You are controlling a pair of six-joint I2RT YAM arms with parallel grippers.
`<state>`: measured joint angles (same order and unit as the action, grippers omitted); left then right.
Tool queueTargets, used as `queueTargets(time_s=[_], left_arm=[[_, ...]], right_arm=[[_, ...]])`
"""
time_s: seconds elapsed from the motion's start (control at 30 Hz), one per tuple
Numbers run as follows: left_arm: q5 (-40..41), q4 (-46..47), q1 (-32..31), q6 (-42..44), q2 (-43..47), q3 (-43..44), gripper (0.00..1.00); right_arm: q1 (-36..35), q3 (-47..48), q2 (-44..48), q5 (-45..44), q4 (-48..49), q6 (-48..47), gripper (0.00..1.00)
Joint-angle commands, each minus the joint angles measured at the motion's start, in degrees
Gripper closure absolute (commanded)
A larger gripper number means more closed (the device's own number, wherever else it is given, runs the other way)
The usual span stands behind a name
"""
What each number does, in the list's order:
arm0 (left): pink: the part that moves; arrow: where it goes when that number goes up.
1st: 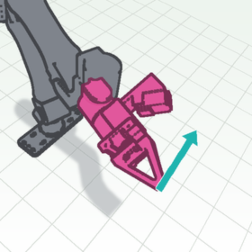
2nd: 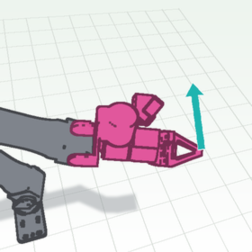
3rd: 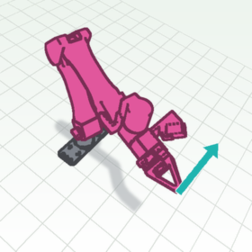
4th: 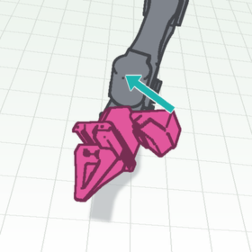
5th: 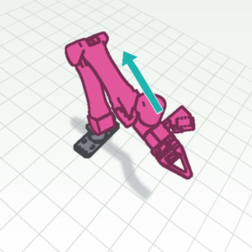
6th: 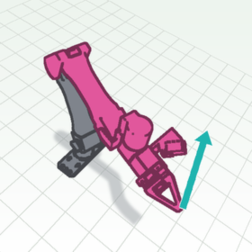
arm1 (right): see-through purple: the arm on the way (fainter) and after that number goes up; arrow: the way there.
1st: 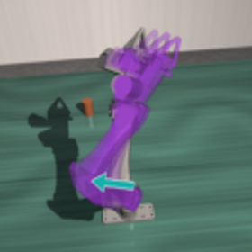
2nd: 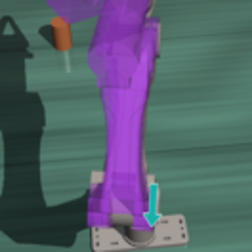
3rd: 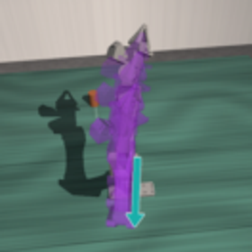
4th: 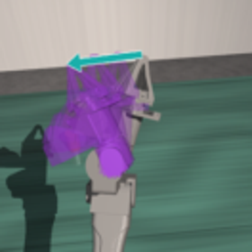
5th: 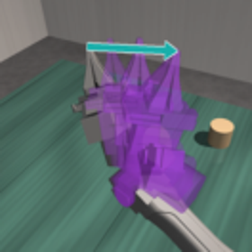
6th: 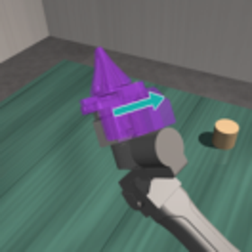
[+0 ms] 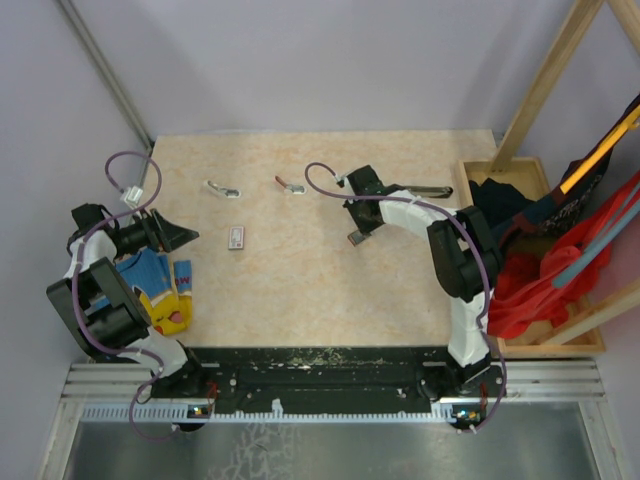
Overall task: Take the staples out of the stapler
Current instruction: Place the staple in the staple box.
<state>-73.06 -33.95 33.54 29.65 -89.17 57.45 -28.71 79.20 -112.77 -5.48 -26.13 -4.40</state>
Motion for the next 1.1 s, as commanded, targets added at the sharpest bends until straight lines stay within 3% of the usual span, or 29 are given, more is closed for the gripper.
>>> queueTargets(time_s=[0.0,1.07], left_arm=[[-1.31,-0.66,0.56,1.00,-0.40,1.08,0.00],[-1.31,-0.69,0.56,1.01,-0.31,1.09,0.00]], right_arm=[[0.32,1.22,0.13,0.54,1.43,0.32,0.88],[0.32,-0.23,1.41,1.61,0.71,-1.40,0.88]])
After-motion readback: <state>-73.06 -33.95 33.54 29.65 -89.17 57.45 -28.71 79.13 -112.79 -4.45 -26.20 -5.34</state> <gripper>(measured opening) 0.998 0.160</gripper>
